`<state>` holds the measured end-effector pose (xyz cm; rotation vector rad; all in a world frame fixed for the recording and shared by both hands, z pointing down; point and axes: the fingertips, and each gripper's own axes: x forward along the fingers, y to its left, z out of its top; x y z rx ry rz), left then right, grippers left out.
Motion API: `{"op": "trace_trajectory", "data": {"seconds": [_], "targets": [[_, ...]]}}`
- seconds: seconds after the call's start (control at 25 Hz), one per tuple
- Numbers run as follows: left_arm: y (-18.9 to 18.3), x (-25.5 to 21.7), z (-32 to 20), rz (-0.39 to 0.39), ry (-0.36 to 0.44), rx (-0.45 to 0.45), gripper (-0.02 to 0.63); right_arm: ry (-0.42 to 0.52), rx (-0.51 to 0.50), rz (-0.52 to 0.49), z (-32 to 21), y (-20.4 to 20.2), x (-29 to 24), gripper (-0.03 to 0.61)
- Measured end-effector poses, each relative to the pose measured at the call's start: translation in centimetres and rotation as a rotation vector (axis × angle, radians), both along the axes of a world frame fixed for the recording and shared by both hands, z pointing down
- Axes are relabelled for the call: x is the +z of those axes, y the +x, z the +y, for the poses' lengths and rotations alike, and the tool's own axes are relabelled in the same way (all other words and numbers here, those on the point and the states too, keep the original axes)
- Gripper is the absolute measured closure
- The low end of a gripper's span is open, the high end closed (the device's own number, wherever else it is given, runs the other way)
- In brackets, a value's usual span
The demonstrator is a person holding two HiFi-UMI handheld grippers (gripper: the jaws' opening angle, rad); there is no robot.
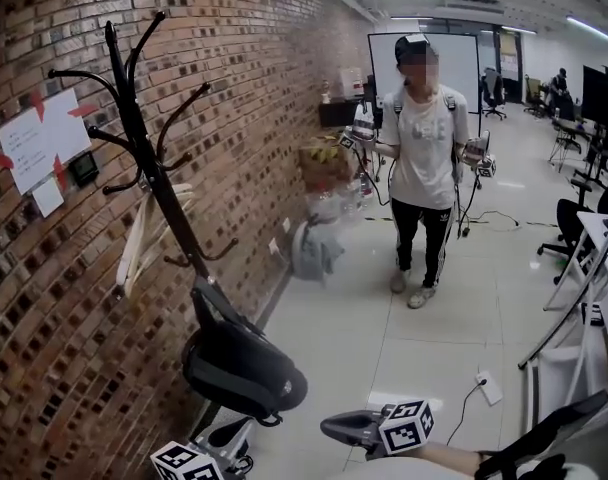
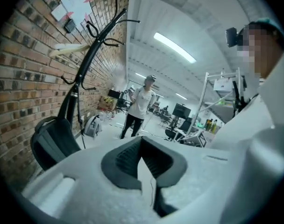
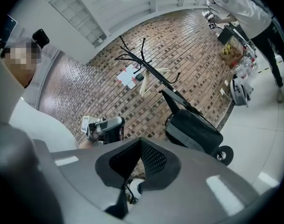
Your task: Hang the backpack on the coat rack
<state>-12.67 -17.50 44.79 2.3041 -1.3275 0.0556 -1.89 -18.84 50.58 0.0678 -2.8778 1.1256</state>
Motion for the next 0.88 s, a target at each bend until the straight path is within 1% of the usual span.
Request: {"op": "trace_trajectory", "data": {"seconds": [0.16,0.28,0.44,0.64,0.88], "targets": [[3.7,0.7,0.6,0.006,-0.011,0.098,0.614,0.030,-0.013,-0.004,1.2,-0.1,-1.4,0.578],[5.1,0.4,1.8,0.029,0.004,0.122,0.614,0.059,-0.006,-0.001,2.7,-0.3,-2.2,0.578],[4.5,0.5,5.8,0.051,0.003,0.094,0.614,0.081,-0.014,0.013,6.2,-1.0,-2.7,0.578],[3.2,1.8,13.0,0.073,-0.018,0.021,0.614,0.086,-0.036,0.006,13.2,-1.9,-3.5,0.578],[3.7,4.6,21.6,0.103,-0.072,0.005,0.614,0.082,-0.030,0.004,21.4,-1.9,-3.2,0.578]]}}
